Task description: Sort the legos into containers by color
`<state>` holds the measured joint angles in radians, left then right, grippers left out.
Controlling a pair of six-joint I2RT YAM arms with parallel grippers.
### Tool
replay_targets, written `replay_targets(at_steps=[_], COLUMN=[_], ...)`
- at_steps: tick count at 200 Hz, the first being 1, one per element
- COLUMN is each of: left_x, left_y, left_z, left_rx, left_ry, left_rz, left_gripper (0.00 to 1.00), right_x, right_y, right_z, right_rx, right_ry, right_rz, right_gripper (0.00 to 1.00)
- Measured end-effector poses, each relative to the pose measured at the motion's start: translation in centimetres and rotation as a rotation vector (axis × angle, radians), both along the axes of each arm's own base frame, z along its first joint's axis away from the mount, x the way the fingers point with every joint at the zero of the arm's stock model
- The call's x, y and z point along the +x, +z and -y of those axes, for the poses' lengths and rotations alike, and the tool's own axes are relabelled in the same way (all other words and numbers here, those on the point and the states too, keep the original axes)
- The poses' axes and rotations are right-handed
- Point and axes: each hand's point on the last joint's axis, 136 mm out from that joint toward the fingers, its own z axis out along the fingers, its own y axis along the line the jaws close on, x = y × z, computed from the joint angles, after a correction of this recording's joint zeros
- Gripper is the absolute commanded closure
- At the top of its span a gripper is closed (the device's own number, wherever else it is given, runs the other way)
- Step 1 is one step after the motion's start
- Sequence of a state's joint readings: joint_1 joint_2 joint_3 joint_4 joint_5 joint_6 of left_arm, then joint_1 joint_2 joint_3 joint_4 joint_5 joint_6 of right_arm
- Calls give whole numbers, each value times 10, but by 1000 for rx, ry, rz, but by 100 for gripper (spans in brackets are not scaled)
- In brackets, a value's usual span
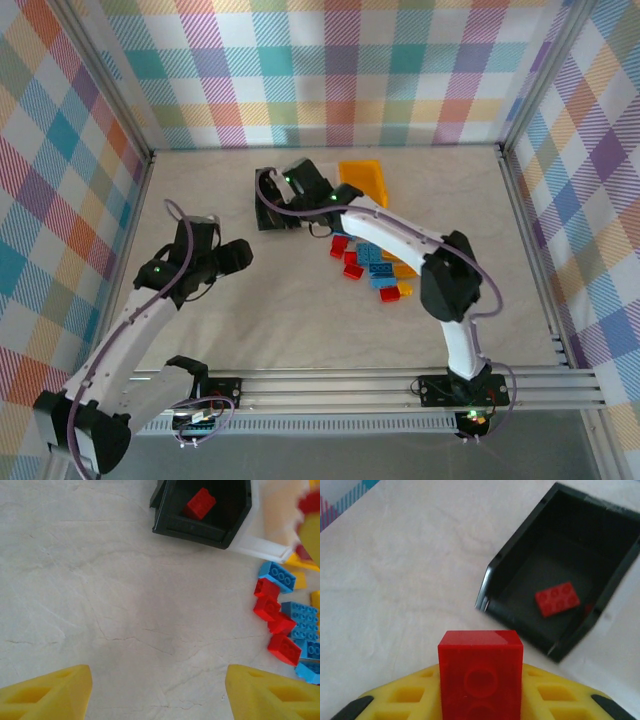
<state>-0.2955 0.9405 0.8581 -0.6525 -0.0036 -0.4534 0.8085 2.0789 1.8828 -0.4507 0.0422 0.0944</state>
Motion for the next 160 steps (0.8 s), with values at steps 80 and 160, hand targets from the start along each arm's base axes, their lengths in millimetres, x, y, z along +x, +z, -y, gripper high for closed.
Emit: replay_targets(at_steps=[80, 160], left_x=[-6, -12], left_y=[-5, -19], left_z=[-1, 23], left_rx=[-5, -48], left_ry=[-2, -89], left_rz=[-3, -47], left_gripper=[27, 27], right_x=[84, 45], right_y=[-74, -33], right_z=[-7, 13], right_rx=[-48, -22], right_ry=[-66, -53], right_rz=[-51, -81], right_gripper=[50, 42])
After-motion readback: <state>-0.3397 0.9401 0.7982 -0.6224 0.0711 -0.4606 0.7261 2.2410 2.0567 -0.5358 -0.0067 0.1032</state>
